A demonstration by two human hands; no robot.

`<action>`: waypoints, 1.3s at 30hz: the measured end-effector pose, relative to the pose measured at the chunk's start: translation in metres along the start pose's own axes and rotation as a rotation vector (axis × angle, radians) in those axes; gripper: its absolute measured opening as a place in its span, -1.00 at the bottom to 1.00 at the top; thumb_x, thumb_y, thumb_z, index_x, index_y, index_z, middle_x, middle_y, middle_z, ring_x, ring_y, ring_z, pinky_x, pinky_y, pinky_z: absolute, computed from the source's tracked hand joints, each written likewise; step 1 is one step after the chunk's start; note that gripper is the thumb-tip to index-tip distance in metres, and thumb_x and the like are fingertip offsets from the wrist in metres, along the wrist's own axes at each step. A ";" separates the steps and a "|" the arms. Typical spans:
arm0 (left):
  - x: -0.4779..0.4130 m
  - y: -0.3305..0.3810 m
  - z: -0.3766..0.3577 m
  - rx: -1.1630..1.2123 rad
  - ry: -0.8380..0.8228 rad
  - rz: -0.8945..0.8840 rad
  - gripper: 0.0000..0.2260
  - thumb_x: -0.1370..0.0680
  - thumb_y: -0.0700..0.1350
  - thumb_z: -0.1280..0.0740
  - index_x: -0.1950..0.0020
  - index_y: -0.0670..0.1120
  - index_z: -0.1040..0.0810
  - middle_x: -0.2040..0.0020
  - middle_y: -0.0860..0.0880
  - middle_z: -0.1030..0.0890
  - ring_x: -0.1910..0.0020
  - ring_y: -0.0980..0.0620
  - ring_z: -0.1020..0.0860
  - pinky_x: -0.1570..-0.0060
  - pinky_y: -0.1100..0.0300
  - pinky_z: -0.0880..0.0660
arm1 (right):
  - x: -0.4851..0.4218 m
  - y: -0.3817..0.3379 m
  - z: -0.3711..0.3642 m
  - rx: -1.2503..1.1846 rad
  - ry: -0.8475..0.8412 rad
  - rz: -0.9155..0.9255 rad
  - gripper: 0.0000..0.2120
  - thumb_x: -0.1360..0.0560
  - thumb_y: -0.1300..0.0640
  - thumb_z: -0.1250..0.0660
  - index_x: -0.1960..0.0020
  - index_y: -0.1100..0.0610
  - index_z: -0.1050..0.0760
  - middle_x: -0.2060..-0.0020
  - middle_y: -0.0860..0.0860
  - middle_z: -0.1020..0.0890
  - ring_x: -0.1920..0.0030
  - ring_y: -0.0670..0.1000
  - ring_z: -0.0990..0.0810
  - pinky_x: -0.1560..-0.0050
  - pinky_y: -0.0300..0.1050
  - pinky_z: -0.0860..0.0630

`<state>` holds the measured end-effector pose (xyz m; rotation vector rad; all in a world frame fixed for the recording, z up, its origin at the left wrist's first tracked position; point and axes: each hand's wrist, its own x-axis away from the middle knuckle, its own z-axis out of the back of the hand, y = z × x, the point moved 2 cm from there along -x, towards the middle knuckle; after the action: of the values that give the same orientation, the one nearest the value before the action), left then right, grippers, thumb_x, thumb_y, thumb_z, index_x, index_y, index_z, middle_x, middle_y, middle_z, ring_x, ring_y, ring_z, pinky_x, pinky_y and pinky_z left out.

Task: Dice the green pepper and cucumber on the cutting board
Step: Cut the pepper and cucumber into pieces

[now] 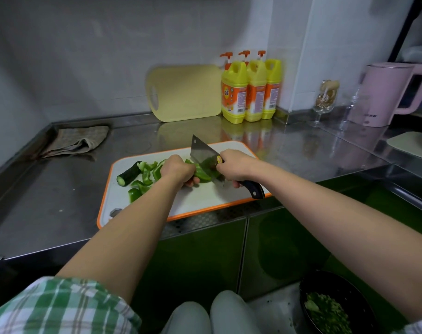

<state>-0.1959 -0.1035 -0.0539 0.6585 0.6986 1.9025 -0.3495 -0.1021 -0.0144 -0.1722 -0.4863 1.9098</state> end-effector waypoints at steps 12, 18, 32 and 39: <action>0.001 0.001 -0.001 -0.018 -0.026 -0.006 -0.73 -0.57 -0.17 -0.27 0.30 -0.19 -0.60 0.63 0.02 -0.51 0.73 0.17 -0.37 0.60 0.33 -0.26 | 0.005 -0.004 0.000 0.027 -0.012 0.002 -0.79 -0.54 0.29 -0.07 0.26 0.20 -0.31 0.53 0.15 -0.48 0.56 0.05 -0.45 0.62 -0.32 -0.29; 0.000 0.001 -0.001 -0.027 -0.041 -0.006 -0.72 -0.58 -0.17 -0.26 0.32 -0.18 -0.58 0.62 0.02 -0.52 0.72 0.17 -0.37 0.58 0.31 -0.27 | 0.000 -0.010 -0.004 0.086 -0.008 -0.032 -0.82 -0.53 0.31 -0.10 0.24 0.21 -0.34 0.56 0.14 -0.49 0.60 0.02 -0.46 0.54 -0.26 -0.31; 0.005 0.000 0.002 -0.059 -0.074 -0.055 -0.73 -0.58 -0.22 -0.22 0.26 -0.22 -0.60 0.57 -0.02 -0.56 0.68 0.12 -0.43 0.64 0.40 -0.26 | -0.026 -0.004 -0.019 -0.085 0.136 -0.044 -0.76 -0.54 0.29 -0.09 0.29 0.15 -0.29 0.53 0.12 -0.46 0.53 0.07 -0.49 0.48 -0.21 -0.37; 0.001 0.003 -0.004 0.039 -0.067 -0.045 -0.72 -0.59 -0.27 -0.17 0.32 -0.23 -0.45 0.50 -0.08 -0.59 0.56 0.00 -0.46 0.65 0.39 -0.23 | -0.006 -0.003 0.002 -0.063 0.054 -0.007 -0.81 -0.52 0.31 -0.07 0.25 0.20 -0.34 0.29 0.24 -0.57 0.49 0.07 -0.51 0.51 -0.22 -0.35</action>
<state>-0.2009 -0.1045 -0.0539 0.7221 0.7034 1.8218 -0.3455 -0.1069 -0.0122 -0.2625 -0.5104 1.8794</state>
